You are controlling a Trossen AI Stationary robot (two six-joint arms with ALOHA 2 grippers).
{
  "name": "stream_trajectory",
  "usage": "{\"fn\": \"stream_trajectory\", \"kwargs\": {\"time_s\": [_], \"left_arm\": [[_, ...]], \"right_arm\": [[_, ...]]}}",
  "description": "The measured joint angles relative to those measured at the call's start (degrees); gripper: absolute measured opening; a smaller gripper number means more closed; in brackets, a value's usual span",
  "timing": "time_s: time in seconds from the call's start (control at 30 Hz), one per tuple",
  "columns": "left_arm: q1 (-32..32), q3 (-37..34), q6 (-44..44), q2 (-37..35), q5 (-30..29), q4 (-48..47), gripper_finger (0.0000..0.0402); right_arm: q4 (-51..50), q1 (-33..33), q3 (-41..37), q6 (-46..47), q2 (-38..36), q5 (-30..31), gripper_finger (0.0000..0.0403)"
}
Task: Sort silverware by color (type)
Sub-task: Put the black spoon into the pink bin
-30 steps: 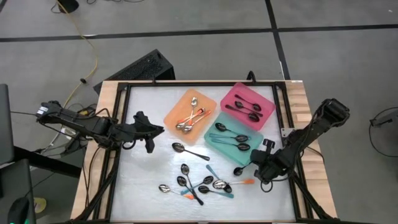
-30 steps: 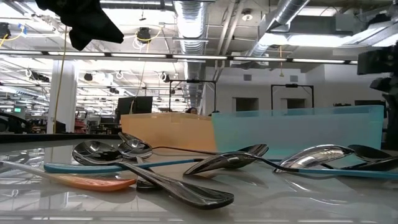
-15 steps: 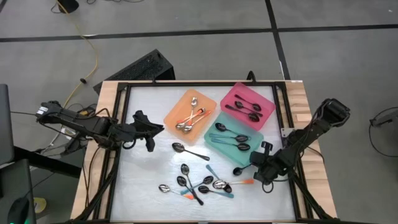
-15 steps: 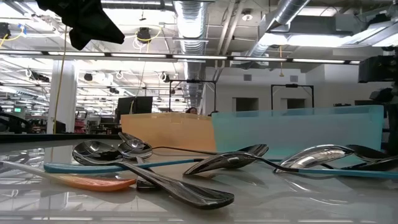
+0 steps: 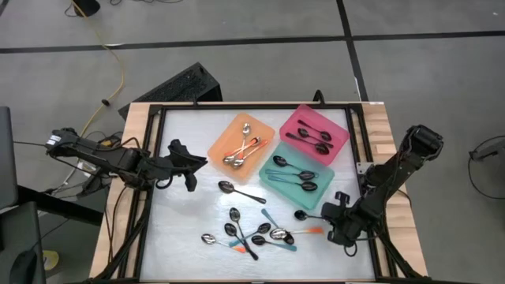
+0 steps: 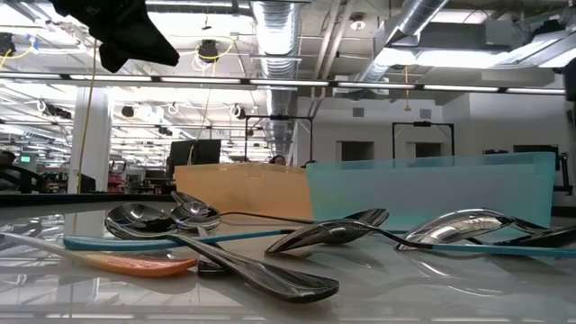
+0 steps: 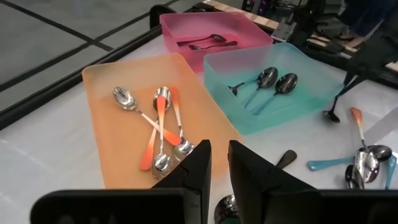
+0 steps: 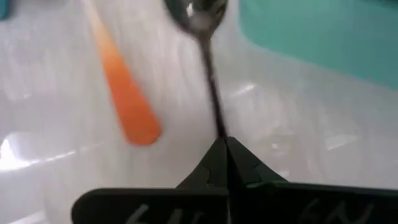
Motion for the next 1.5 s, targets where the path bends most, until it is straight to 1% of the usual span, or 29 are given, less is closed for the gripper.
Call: {"fn": "stream_trajectory", "kwargs": {"time_s": [0.17, 0.3, 0.47, 0.7, 0.8, 0.9, 1.0, 1.2, 1.33, 1.5], "left_arm": [[0.0, 0.0, -0.3, 0.0, -1.1, -0.1, 0.0041], [0.0, 0.0, -0.2, 0.0, -1.5, -0.1, 0.0041], [0.0, 0.0, -0.2, 0.0, -2.5, -0.1, 0.0041], [0.0, 0.0, -0.2, 0.0, -2.7, -0.1, 0.0041], [0.0, 0.0, -0.2, 0.0, -2.6, -0.1, 0.0041], [0.0, 0.0, -0.2, 0.0, -2.6, -0.1, 0.0041], [0.0, 0.0, -0.2, 0.0, -2.6, -0.1, 0.0041], [0.0, 0.0, 0.2, 0.0, -2.5, -0.1, 0.0041], [0.0, 0.0, 0.0, 0.0, -2.5, -0.1, 0.0041], [0.0, 0.0, 1.9, 0.0, -3.5, -0.7, 0.0041]], "right_arm": [[-0.2, 0.0, 1.5, 0.3, 0.0, 0.6, 0.0010], [-0.2, -0.5, 3.3, -2.6, 0.0, 0.7, 0.0037], [0.2, -1.6, 4.2, -5.1, 0.0, 1.3, 0.0094], [0.1, -6.0, 4.2, -12.3, 0.0, 0.9, 0.0207], [0.2, -7.8, 4.2, -16.4, 0.0, 0.6, 0.0233], [0.2, -8.9, 4.2, -19.6, 0.0, -1.3, 0.0238], [0.3, -8.8, 4.1, -20.9, 0.0, -3.6, 0.0233], [1.0, -8.6, 1.4, -21.1, 0.0, -4.7, 0.0220], [4.9, -8.6, -1.5, -21.1, 0.1, -6.7, 0.0219], [5.3, -8.7, -1.9, -21.1, 0.1, -7.0, 0.0219]]}}
